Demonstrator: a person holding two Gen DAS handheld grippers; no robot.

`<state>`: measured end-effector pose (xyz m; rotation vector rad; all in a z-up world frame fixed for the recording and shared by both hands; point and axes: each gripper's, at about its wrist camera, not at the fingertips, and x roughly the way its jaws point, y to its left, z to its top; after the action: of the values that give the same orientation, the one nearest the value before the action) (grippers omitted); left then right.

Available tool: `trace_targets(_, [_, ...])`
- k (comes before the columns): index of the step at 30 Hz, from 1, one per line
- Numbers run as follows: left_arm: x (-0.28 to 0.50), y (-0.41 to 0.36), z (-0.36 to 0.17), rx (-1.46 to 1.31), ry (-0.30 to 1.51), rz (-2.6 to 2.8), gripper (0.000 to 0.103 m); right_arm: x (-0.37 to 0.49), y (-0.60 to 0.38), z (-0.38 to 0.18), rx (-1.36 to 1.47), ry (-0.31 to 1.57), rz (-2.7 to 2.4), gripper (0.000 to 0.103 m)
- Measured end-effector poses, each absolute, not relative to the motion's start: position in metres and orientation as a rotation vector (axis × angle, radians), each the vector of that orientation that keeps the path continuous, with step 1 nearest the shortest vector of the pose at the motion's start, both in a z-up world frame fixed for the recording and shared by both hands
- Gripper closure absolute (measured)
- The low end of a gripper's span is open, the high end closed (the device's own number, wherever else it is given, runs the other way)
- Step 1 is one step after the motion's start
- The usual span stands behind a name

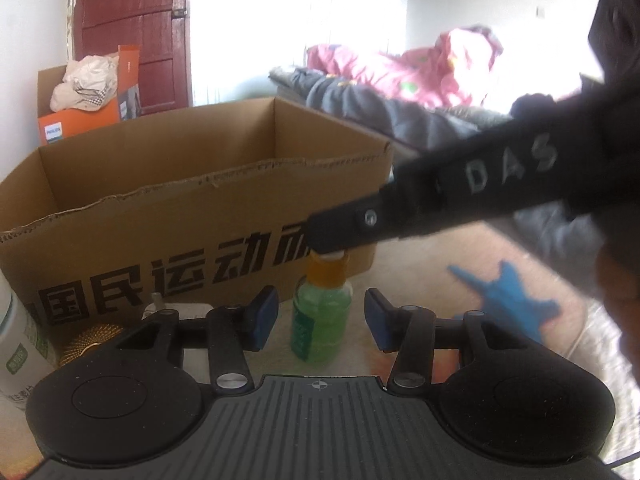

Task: Organize rigid objects
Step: 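Lower the right gripper around the green dropper bottle, then close the right gripper on the green dropper bottle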

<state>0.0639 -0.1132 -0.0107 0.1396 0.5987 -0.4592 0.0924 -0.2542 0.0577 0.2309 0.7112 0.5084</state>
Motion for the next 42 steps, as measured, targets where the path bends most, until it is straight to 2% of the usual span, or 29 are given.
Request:
trace_targets(3, [0.068,-0.118,-0.018,0.156,0.615,-0.452,0.056,0.093,-0.253,0.057,0.233,0.710,0.516,0.090])
trace_targets(4, [0.069,-0.119,-0.020,0.154,0.618,-0.451,0.061,0.093,-0.254,0.057,0.235,0.711,0.518,0.090])
trace_targets(5, [0.069,-0.120,-0.022,0.152,0.620,-0.449,0.071,0.093,-0.254,0.057,0.237,0.712,0.519,0.090])
trace_targets(6, [0.069,-0.120,-0.022,0.152,0.618,-0.449,0.072,0.093,-0.254,0.057,0.236,0.713,0.519,0.090])
trace_targets(12, [0.058,-0.119,-0.023,0.148,0.618,-0.474,0.072,0.087,-0.262,0.057,0.249,0.719,0.517,0.089])
trace_targets(25, [0.056,-0.129,-0.028,0.195,0.604,-0.473,0.072,0.091,-0.253,0.047,0.150,0.757,0.517,0.079])
trace_targets(42, [0.062,-0.133,-0.037,0.185,0.625,-0.494,0.072,0.088,-0.257,0.048,0.176,0.755,0.515,0.079])
